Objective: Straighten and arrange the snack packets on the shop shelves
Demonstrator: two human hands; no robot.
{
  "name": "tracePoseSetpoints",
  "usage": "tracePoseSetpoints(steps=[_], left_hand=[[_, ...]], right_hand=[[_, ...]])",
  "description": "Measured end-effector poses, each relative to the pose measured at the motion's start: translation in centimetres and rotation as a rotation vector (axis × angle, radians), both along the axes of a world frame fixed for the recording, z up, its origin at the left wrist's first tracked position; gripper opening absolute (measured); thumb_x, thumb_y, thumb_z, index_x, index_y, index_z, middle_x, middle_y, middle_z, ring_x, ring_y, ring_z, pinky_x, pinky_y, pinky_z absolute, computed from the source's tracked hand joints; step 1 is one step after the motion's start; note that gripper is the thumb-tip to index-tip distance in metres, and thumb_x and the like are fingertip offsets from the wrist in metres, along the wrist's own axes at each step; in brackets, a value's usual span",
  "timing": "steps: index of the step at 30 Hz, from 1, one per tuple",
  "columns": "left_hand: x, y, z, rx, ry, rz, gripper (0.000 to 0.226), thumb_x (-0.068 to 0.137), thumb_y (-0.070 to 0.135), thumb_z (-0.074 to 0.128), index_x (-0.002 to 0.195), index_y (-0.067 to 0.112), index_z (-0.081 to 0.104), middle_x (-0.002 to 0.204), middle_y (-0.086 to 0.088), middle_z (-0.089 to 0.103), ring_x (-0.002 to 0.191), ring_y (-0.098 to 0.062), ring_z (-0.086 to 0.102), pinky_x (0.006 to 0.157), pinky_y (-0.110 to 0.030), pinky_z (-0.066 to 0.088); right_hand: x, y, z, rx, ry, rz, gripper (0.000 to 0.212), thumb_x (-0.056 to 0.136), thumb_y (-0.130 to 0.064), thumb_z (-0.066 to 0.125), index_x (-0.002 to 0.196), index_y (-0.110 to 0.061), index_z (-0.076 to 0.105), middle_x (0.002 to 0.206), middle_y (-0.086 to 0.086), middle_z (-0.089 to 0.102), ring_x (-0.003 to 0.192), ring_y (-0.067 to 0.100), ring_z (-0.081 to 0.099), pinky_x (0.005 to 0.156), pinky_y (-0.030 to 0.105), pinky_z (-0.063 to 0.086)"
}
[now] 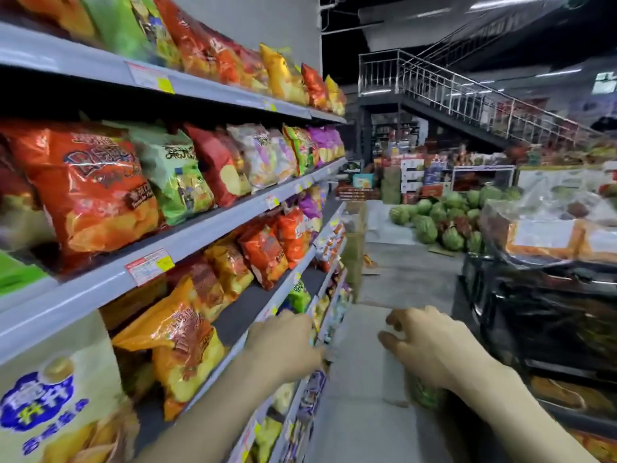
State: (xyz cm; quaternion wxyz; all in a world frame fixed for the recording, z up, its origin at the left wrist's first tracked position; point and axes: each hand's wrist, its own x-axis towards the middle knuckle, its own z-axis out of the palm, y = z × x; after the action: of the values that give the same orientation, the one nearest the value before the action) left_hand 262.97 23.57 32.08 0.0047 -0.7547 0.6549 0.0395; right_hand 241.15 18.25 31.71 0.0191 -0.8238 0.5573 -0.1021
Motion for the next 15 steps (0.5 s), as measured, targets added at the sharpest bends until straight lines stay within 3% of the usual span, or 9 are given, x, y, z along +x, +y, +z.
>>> tracePoseSetpoints(steps=[2, 7, 10, 15], left_hand=[[0.4, -1.8, 1.7, -0.054, -0.034, 0.073, 0.042, 0.1, 0.061, 0.052, 0.113, 0.022, 0.06, 0.116, -0.002, 0.061, 0.114, -0.032, 0.063, 0.084, -0.041, 0.045], [1.8, -3.6, 7.2, -0.133, -0.153, 0.247, 0.048, 0.099, 0.061, 0.052, 0.134, 0.029, 0.061, 0.129, -0.005, 0.065, 0.12, -0.033, 0.063, 0.087, -0.039, 0.049], [3.3, -3.2, 11.0, -0.235, -0.222, 0.355, 0.049, 0.096, 0.067, 0.051, 0.133, 0.035, 0.06, 0.126, 0.0, 0.068, 0.12, -0.03, 0.064, 0.091, -0.04, 0.053], [6.2, -0.1, 17.5, -0.41, -0.454, 0.529, 0.047, 0.098, 0.067, 0.049, 0.132, 0.037, 0.059, 0.119, 0.001, 0.069, 0.113, -0.028, 0.065, 0.075, -0.037, 0.044]], right_hand=[[0.8, -3.8, 1.2, -0.054, -0.003, 0.089, 0.043, 0.098, -0.059, 0.047, 0.126, -0.03, 0.061, 0.127, 0.001, 0.066, 0.119, 0.031, 0.063, 0.09, 0.039, 0.052], [5.1, -10.2, 5.4, -0.186, -0.038, 0.367, 0.031, 0.1, -0.053, 0.045, 0.105, -0.025, 0.058, 0.102, 0.001, 0.063, 0.098, 0.03, 0.064, 0.071, 0.038, 0.048], [8.9, -12.0, 8.8, -0.281, -0.097, 0.53, 0.036, 0.102, -0.056, 0.043, 0.113, -0.026, 0.061, 0.11, 0.0, 0.064, 0.103, 0.027, 0.065, 0.075, 0.038, 0.05], [15.9, -12.2, 15.7, -0.462, -0.28, 0.761, 0.041, 0.101, -0.057, 0.043, 0.121, -0.027, 0.061, 0.115, -0.007, 0.06, 0.106, 0.024, 0.063, 0.074, 0.037, 0.047]])
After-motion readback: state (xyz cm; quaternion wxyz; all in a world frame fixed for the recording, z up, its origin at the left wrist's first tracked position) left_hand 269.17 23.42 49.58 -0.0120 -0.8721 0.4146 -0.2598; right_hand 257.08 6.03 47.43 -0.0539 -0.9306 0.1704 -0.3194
